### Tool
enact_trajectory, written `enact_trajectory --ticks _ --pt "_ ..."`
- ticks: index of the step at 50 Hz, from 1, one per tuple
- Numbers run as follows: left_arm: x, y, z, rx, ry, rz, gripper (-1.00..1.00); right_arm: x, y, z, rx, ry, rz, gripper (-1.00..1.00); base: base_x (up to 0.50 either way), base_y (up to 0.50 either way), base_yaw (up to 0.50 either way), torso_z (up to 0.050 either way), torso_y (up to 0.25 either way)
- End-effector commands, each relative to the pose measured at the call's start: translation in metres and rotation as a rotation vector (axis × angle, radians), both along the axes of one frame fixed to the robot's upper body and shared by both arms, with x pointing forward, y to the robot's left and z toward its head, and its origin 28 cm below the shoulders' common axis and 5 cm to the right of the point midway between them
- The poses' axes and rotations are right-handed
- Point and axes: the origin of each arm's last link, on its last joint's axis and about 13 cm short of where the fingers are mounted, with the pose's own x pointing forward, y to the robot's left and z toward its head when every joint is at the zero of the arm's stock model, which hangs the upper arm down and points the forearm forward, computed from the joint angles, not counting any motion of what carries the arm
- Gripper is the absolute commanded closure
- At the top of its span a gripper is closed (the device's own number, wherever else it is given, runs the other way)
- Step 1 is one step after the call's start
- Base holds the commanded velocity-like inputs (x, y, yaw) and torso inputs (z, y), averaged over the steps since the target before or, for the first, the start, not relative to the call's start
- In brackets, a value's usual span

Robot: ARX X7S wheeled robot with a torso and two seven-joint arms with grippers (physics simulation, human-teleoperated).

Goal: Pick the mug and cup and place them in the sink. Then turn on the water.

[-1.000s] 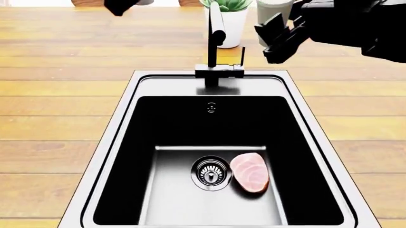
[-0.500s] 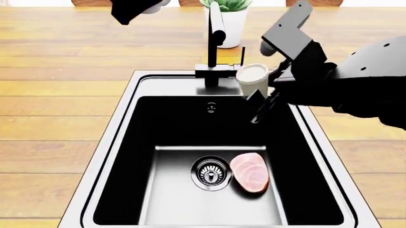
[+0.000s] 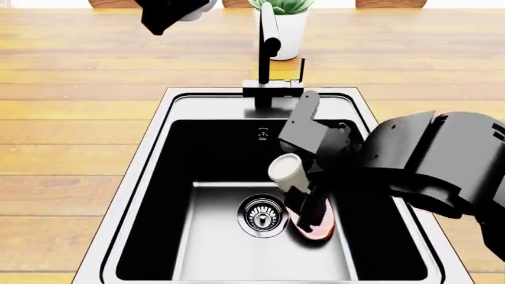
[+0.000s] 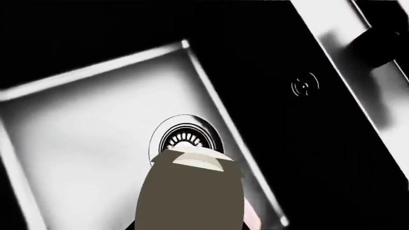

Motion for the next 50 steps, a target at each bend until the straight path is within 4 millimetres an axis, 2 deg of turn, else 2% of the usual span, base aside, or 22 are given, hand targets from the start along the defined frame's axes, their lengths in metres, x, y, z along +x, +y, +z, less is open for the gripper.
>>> enact_trajectory --ticks 1,9,22,50 --pt "-0.001 0.0 0.001 -0.001 0.002 0.001 1.0 0.007 0.01 -0.024 -0.082 0.055 0.078 1.0 0.0 0.0 0.0 0.0 0.01" --pt "-0.001 0.0 0.001 0.001 0.007 -0.004 1.0 0.015 0.023 -0.029 -0.15 0.073 0.16 1.0 0.0 0.0 0.0 0.0 0.0" --pt "-0.001 0.0 0.001 0.003 0.015 0.003 1.0 0.014 0.032 -0.048 -0.206 0.129 0.232 1.0 0.0 0.0 0.0 0.0 0.0" --pt "-0.001 0.0 0.001 0.012 0.044 0.012 1.0 0.018 0.035 -0.085 -0.239 0.206 0.249 1.0 0.0 0.0 0.0 0.0 0.001"
